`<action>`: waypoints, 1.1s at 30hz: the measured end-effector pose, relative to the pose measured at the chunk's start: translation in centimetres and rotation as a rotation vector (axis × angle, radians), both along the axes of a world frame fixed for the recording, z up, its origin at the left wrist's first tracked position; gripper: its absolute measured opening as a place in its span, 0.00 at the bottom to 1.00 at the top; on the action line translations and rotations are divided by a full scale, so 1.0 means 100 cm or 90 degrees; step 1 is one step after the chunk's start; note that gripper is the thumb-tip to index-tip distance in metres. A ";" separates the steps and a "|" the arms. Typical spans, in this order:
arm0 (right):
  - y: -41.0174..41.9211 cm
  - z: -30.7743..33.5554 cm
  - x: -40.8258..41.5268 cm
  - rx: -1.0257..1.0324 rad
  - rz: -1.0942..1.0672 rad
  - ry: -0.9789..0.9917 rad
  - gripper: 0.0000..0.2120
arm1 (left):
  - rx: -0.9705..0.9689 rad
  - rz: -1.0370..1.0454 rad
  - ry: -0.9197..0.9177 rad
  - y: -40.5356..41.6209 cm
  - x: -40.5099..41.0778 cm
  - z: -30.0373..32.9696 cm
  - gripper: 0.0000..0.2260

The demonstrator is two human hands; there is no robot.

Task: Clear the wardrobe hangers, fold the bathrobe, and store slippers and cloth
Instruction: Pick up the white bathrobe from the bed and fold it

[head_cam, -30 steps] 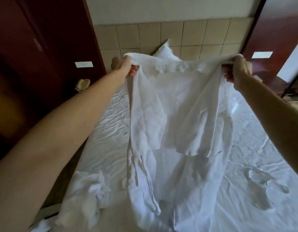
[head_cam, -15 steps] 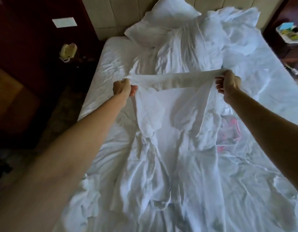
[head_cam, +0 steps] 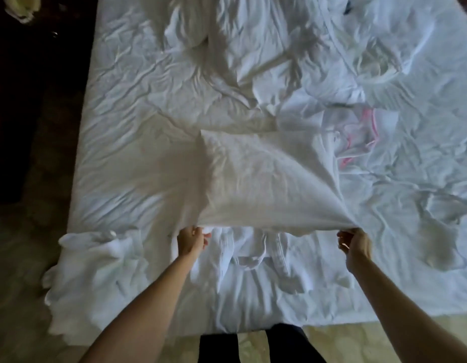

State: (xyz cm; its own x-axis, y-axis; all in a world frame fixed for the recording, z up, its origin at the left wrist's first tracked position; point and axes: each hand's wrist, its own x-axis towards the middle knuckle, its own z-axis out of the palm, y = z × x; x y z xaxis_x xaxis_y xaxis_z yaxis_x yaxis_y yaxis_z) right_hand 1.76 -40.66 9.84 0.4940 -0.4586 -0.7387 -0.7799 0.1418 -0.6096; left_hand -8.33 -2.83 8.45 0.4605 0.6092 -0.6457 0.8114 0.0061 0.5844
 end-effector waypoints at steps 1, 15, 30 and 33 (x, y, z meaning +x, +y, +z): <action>-0.006 -0.017 -0.029 -0.006 -0.018 0.032 0.12 | 0.008 -0.030 0.041 -0.004 -0.027 -0.016 0.11; 0.109 -0.029 -0.112 -0.445 0.157 -0.064 0.18 | 0.100 -0.291 0.109 0.080 -0.028 -0.028 0.15; 0.439 -0.142 -0.116 -0.425 0.658 0.084 0.73 | -0.128 -0.306 0.041 0.108 0.123 -0.089 0.52; 0.447 -0.153 -0.123 -0.443 0.650 0.046 0.70 | -0.143 -0.307 0.037 0.113 0.134 -0.097 0.57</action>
State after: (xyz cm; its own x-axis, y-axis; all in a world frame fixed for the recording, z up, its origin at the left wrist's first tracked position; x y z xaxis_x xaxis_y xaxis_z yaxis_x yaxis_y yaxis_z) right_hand -10.49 4.06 -5.50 0.8236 -0.1931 -0.5332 -0.3782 -0.8877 -0.2627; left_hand 5.08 8.44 -1.24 0.6142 0.1806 -0.7682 0.7835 -0.2559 0.5663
